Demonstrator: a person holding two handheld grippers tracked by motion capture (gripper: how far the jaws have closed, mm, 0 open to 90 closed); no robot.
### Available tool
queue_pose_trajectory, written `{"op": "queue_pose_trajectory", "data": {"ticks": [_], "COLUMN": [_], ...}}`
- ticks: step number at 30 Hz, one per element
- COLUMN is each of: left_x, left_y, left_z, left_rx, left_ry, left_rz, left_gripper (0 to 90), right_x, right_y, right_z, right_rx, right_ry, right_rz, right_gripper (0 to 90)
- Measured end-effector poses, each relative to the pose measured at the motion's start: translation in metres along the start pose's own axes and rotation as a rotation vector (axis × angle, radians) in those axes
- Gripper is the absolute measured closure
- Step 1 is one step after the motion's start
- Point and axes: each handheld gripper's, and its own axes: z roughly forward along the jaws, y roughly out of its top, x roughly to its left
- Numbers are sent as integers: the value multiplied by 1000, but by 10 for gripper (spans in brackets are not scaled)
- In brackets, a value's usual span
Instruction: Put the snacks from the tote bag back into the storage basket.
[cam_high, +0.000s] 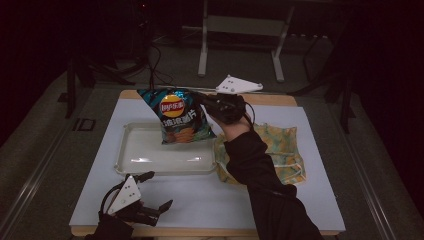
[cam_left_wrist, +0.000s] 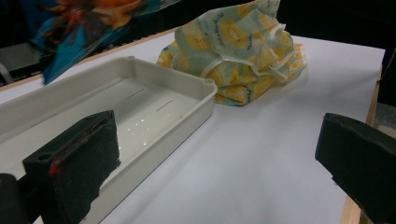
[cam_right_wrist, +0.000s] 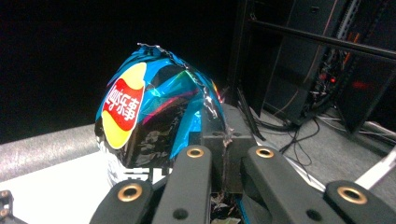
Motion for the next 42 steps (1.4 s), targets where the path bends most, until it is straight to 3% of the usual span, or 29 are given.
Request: {"op": "queue_pose_trajectory", "data": {"ticks": [9, 10, 21, 34, 42], "left_x": [0, 0, 0, 0, 0], "left_y": [0, 0, 0, 0, 0], "left_z": [-1, -1, -1, -1, -1], "left_rx": [-1, -1, 4, 5, 8], "left_ry": [-2, -1, -2, -7, -7], "left_rz": [4, 4, 7, 7, 6], "left_gripper": [2, 2, 2, 2, 2], "right_x": [15, 17, 28, 32, 21], "right_y": [-8, -13, -41, -78, -93], "right_z": [21, 28, 50, 54, 51], "right_rx": [-31, -34, 4, 63, 115], "right_ry": [12, 25, 58, 83, 62], "right_rz": [26, 48, 93, 140, 137], "right_gripper": [900, 900, 900, 900, 900]}}
